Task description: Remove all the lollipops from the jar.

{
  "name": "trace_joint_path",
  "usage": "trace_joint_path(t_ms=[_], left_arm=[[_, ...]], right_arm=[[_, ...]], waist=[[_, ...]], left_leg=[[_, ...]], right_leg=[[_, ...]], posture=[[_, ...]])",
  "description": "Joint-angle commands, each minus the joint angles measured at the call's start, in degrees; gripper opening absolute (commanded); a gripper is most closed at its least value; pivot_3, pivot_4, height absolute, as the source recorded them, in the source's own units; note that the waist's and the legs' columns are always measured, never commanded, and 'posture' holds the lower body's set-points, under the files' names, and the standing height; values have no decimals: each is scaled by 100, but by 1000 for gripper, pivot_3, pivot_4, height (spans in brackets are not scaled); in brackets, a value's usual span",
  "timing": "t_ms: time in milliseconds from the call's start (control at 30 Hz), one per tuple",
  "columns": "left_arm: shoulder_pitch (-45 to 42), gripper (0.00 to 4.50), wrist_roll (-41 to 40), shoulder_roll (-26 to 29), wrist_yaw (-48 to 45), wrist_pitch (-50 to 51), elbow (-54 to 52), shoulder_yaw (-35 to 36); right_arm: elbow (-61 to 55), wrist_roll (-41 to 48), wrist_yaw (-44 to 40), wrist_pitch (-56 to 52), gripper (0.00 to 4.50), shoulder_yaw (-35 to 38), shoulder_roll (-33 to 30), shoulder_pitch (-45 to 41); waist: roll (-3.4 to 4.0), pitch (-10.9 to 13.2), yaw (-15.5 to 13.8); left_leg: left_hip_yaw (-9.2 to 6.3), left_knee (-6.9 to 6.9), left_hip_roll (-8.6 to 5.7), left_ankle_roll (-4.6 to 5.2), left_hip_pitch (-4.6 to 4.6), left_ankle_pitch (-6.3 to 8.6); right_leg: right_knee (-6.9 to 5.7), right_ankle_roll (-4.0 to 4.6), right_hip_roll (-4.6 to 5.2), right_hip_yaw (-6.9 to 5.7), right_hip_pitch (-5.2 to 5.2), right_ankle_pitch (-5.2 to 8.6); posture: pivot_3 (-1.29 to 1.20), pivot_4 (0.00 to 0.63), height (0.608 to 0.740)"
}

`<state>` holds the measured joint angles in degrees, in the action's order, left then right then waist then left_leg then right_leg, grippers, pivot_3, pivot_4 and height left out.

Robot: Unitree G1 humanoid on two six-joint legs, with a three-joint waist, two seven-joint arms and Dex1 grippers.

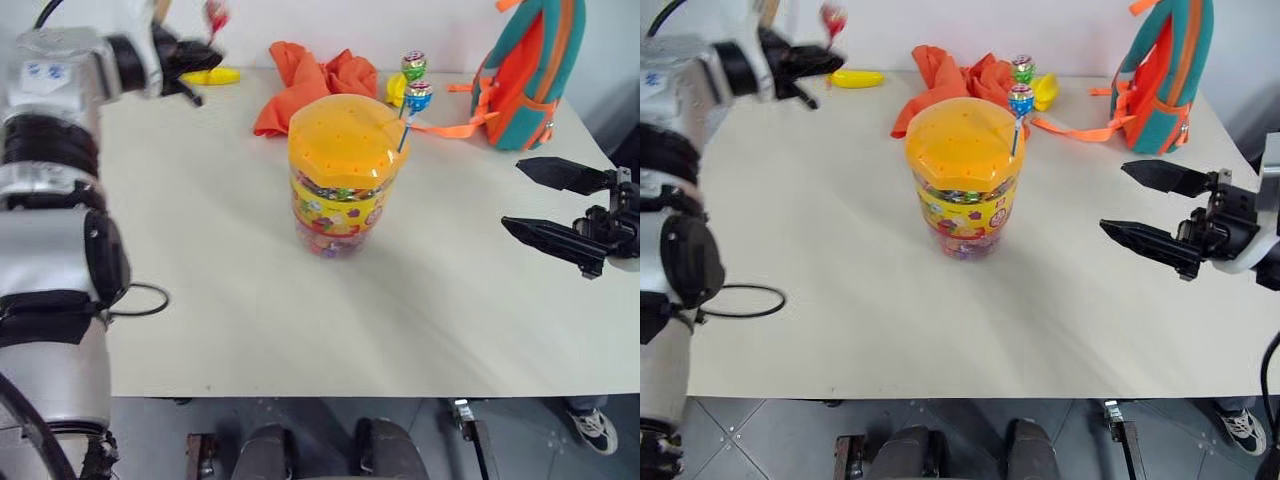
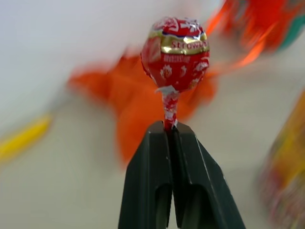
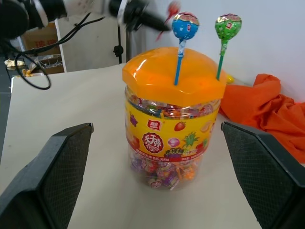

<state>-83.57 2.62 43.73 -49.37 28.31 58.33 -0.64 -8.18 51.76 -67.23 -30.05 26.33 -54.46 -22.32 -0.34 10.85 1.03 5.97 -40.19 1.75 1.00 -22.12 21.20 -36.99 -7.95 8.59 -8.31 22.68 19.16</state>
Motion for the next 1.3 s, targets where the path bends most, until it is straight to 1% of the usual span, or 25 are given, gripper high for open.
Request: trace_joint_path(t_ms=[33, 167, 267, 433, 567, 667, 800, 867, 1000, 1100, 1133, 1200, 1267, 1300], left_arm=[[478, 15, 116, 401, 115, 1251, -1120, -36], [1654, 15, 198, 856, 263, 2863, -2454, -83], [2407, 15, 171, 1069, 425, 3720, -3226, -24], [3383, 15, -56, 1360, 475, 4710, -4257, 58], [3749, 15, -326, 1537, 462, 5165, -4603, 43], [3834, 712, -438, 1658, 535, 5226, -4579, 34], [3768, 1901, -664, 1860, 489, 5368, -4861, -54], [3747, 2380, -791, 1938, 450, 5418, -5023, -77], [3743, 3567, -1047, 2126, 355, 5416, -5262, -72], [3466, 4488, -1370, 2164, 176, 5293, -5412, 184], [3360, 4488, -1491, 2161, 108, 5264, -5406, 252], [3193, 4488, -1750, 2058, -64, 4807, -5271, 575], [3173, 4488, -1924, 2004, -192, 4390, -5211, 754], [3209, 4488, -2096, 1864, -278, 4100, -5222, 978]], right_arm=[[42, -43, -101, 39, 4500, -47, -69, -187], [174, -111, -190, 48, 4500, -191, -28, -368], [265, -169, -238, 78, 4500, -281, 14, -470], [356, -241, -300, 92, 4500, -390, 91, -590], [415, -299, -340, 111, 4500, -487, 156, -693], [444, -344, -378, 119, 4500, -537, 189, -742], [454, -369, -421, 92, 4500, -511, 164, -753], [440, -379, -431, 93, 4500, -486, 142, -734], [369, -514, -364, 169, 4500, -465, 109, -671], [260, -523, -232, 129, 4500, -391, 99, -705], [216, -509, -186, 86, 4500, -382, 87, -721], [75, -617, 169, -27, 4500, -462, 97, -805], [-64, -568, 320, -106, 4500, -474, 134, -834], [-166, -423, 500, -265, 4500, -457, 198, -869]], waist=[[-1, 0, 26], [-4, 2, 25], [-4, 2, 20], [-5, 1, -33], [-5, 1, -102], [-7, 0, -129], [-7, 0, -127], [-7, 0, -125], [-7, 0, -112], [-7, 0, -116], [-7, 0, -122], [-7, 0, -117], [-7, 0, -103], [-7, -1, -98]], left_leg=[[-4, -1, 0, 0, -2, 0], [-37, -10, -6, 0, -17, 0], [-50, -12, -7, 0, -16, 0], [-54, -21, -7, 0, -19, 0], [-53, -26, -6, -1, -19, 1], [-55, -36, -6, -1, -21, 1], [-54, -37, -6, -1, -22, 1], [-54, -37, -6, -2, -23, 1], [-53, -37, -6, -2, -22, 1], [-52, -37, -6, -2, -22, 1], [-55, -37, -5, -2, -24, 1], [-54, -40, -6, -2, -25, 1], [-54, -42, -6, -2, -25, 2], [-53, -41, -5, -2, -25, 1]], right_leg=[[-2, 0, 0, -2, 0, 0], [-9, 0, 1, -4, -3, 0], [-14, 0, 1, -4, -8, 0], [-15, 0, 2, -5, -12, 0], [-16, 0, 2, -4, -13, 0], [-17, 0, 2, -4, -17, 0], [-17, 0, 2, -4, -17, 0], [-18, 0, 2, -4, -17, 0], [-18, 0, 2, -4, -17, 0], [-18, 0, 2, -4, -16, 0], [-18, 0, 2, -4, -15, 0], [-19, 0, 3, -4, -15, 0], [-20, 0, 3, -4, -15, 0], [-20, 0, 3, -4, -12, 0]], posture=[[0, 150, 740], [0, 150, 740], [0, 150, 740], [0, 150, 740], [0, 150, 740], [0, 150, 740], [0, 150, 740], [0, 150, 740], [0, 150, 740], [0, 150, 740], [0, 150, 740], [0, 150, 740], [0, 150, 740], [0, 150, 740]])
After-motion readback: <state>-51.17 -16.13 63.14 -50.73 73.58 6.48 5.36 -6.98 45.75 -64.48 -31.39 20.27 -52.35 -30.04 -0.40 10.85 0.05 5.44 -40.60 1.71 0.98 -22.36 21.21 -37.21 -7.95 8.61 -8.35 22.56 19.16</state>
